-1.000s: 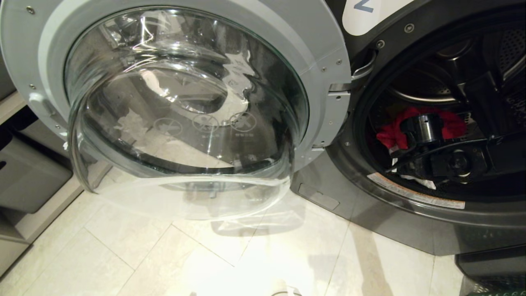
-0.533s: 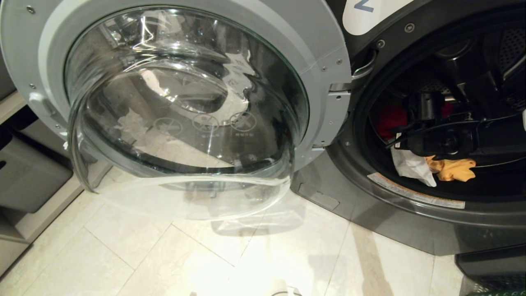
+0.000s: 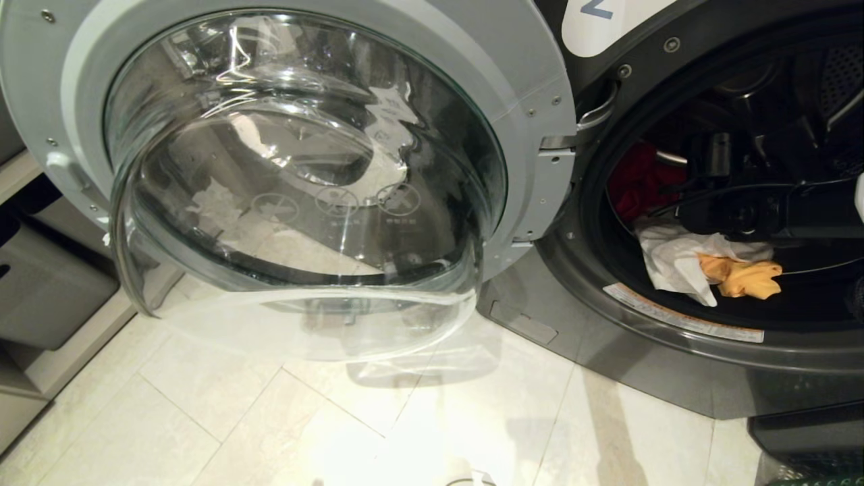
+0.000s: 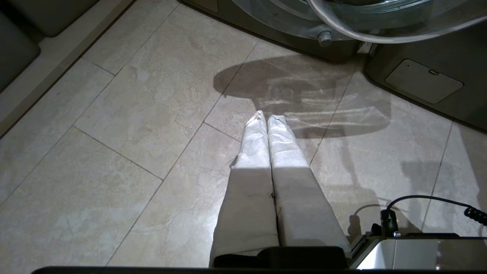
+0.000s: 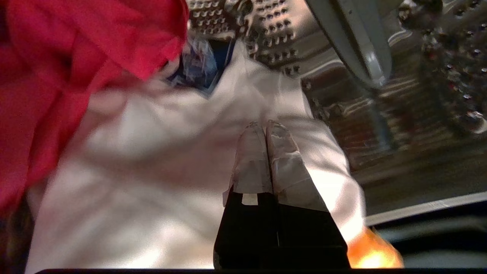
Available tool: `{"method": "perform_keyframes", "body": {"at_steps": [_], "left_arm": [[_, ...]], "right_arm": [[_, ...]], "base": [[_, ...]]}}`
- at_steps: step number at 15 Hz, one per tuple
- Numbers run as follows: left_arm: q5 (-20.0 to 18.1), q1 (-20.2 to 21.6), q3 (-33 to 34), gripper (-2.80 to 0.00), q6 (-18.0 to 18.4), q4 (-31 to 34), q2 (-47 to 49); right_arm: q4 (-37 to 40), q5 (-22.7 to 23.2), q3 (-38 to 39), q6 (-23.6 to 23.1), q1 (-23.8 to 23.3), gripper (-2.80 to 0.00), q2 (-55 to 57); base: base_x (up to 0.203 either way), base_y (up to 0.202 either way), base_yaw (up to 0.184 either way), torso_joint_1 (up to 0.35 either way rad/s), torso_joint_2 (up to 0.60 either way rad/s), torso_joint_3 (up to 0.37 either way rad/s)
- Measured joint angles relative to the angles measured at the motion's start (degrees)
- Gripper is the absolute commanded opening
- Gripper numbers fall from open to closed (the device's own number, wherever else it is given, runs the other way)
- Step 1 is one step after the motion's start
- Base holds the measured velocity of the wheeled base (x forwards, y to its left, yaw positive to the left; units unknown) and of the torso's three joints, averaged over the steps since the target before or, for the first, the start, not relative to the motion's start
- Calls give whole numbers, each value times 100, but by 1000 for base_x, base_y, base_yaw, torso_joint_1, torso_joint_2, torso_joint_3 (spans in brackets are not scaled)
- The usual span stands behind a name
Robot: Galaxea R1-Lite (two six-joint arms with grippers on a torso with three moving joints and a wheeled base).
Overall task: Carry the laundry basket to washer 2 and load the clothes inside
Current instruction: Place the clothes into the washing machine
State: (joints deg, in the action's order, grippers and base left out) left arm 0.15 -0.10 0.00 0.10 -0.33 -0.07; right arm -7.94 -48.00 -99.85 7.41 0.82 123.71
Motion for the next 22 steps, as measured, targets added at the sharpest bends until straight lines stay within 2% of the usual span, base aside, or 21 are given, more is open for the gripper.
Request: {"method": "perform_keyframes", "body": {"at_steps": [6, 10, 16, 20, 22], "left_arm": [[1, 2, -2, -280, 0, 0, 0], [1, 0, 0, -280, 0, 0, 0], [1, 0, 0, -280, 0, 0, 0], [1, 0, 0, -280, 0, 0, 0], [1, 0, -2, -280, 0, 0, 0]], "right_arm": [[-2, 684, 2216, 135, 97, -280, -1389], [256, 1087, 3127, 163, 144, -280, -1979], [829, 1986, 3232, 624, 152, -280, -2008], [931, 2159, 2894, 799, 152, -280, -1632], [1301, 2228, 2532, 940, 152, -280, -1442]], "base": [[0, 0, 0, 0, 0, 0], [0, 0, 0, 0, 0, 0], [0, 0, 0, 0, 0, 0], [0, 0, 0, 0, 0, 0], [0, 0, 0, 0, 0, 0]]}}
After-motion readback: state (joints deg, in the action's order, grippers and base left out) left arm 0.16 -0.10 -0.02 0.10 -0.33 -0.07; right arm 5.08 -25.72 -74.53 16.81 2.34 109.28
